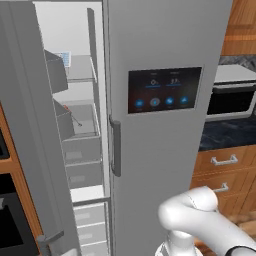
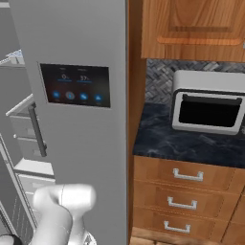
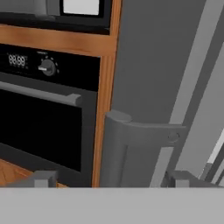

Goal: Open the freezer door, pick up the ice cube tray from the freezer, and place it on the dining counter.

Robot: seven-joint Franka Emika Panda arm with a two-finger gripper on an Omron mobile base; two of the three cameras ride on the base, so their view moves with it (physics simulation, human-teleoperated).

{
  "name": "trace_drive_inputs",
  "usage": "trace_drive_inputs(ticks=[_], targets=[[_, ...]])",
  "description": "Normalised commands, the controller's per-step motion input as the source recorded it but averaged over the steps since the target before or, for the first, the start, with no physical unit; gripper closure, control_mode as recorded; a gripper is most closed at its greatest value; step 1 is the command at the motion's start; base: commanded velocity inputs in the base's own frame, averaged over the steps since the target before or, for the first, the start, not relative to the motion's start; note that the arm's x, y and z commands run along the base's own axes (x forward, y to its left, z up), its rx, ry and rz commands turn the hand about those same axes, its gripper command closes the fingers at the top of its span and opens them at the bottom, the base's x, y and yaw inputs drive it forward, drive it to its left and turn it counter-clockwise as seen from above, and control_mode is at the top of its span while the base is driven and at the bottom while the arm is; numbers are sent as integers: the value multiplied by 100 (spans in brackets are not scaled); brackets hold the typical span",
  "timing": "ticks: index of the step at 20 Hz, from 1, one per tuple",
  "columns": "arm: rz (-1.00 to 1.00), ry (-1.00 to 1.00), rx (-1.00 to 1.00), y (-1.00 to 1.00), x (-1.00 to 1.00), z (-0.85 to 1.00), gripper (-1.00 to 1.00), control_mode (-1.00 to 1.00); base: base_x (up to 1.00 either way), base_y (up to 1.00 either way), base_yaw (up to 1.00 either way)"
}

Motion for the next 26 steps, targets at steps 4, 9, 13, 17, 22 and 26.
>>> trace_drive_inputs(ticks=[4, 9, 13, 17, 22, 26], targets=[[0, -6, 0, -46, -4, 100, -100, -100, 0, 0, 0], [0, -6, 0, -73, 0, 100, -100, -100, 0, 0, 0], [0, -9, 0, -64, 0, 100, -100, -100, 0, 0, 0], [0, -6, 1, -66, 4, 100, -100, -100, 0, 0, 0], [7, -2, 8, -71, 50, 99, -100, -100, 0, 0, 0], [29, 0, 15, -70, 39, 73, -100, -100, 0, 0, 0]])
